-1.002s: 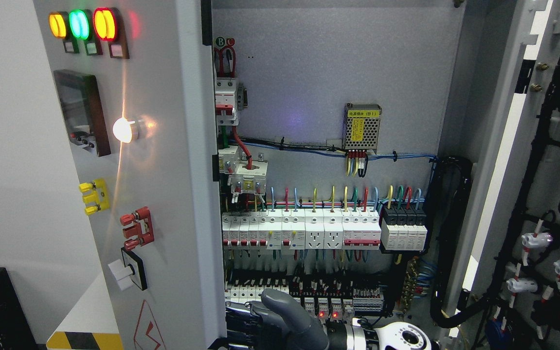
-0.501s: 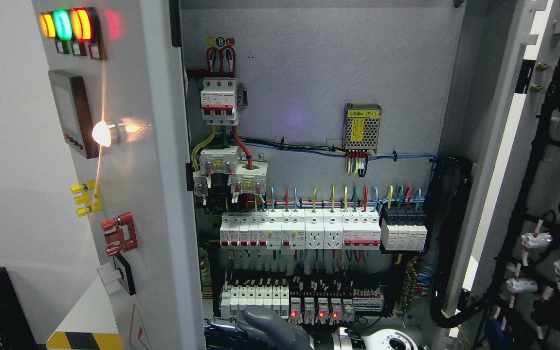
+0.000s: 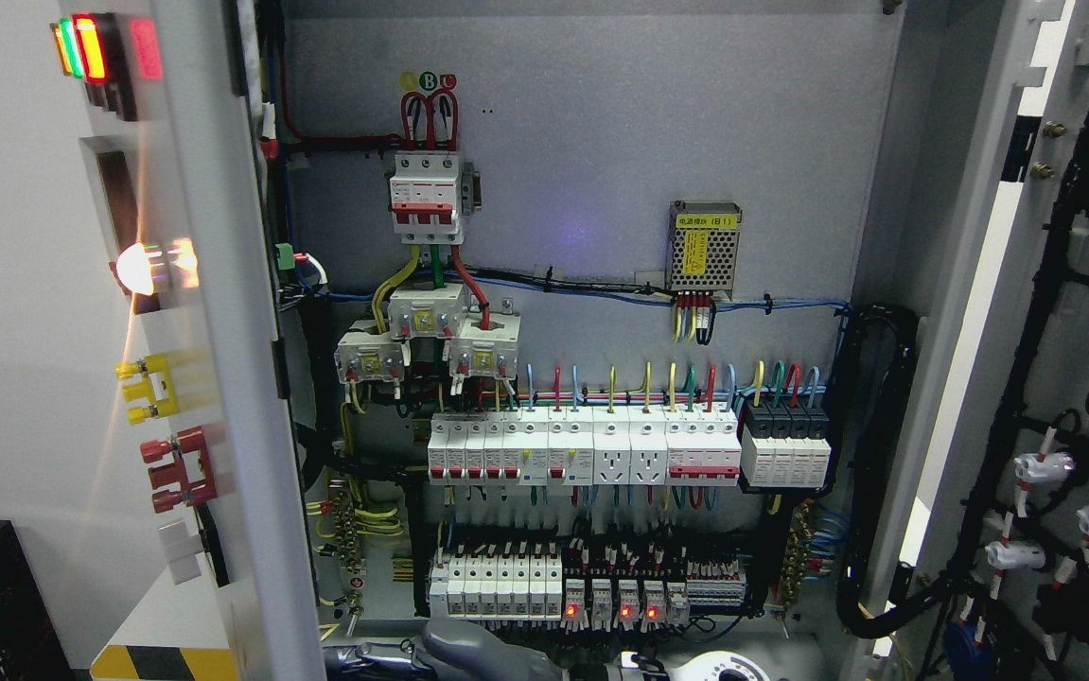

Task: Open door with both hands
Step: 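Sweep the right hand farther outward to swing the indicator-light door wide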

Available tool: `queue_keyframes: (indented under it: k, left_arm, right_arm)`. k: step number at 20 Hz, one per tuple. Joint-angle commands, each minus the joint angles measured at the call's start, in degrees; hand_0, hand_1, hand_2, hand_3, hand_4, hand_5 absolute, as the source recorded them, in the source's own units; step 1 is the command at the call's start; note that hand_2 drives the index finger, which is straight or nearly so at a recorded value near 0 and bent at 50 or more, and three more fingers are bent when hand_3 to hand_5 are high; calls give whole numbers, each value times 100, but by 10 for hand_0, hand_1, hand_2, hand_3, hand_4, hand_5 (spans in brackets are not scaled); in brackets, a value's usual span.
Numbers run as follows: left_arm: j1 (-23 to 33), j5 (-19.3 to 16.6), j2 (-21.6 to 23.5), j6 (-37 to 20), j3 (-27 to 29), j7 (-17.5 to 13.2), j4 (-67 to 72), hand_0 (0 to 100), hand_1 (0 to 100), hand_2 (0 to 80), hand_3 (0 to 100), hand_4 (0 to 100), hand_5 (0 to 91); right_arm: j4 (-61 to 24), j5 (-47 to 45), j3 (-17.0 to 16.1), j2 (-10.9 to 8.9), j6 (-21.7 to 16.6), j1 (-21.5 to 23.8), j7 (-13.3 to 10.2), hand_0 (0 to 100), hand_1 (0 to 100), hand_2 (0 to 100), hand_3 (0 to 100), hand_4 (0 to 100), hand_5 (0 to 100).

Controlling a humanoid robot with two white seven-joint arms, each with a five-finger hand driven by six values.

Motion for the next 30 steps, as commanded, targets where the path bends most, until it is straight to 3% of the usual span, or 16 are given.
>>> queue_keyframes:
  k: [1, 12, 20, 30]
  left_arm:
    - [0, -4, -1, 1, 2, 2, -1, 0, 0, 0, 0, 0, 0]
    - [0, -4, -1, 1, -7, 2, -1, 0, 0, 0, 0, 0, 0]
    - [-9, -5, -9, 1, -16, 2, -10, 0, 0, 0, 0, 0, 0]
    - [-70, 4, 8, 1, -7, 2, -19, 0, 0, 0, 0, 0, 0]
  right_arm:
    - [-25, 163, 353, 142, -2, -20, -20, 0, 0, 0, 0, 0, 0]
    - [10, 663, 872, 607, 16, -222, -20, 0, 0, 0, 0, 0, 0]
    - [308, 804, 1004, 1038, 33, -266, -20, 0, 0, 0, 0, 0, 0]
    - [660, 813, 960, 1109, 25, -354, -29, 0, 0, 0, 0, 0, 0]
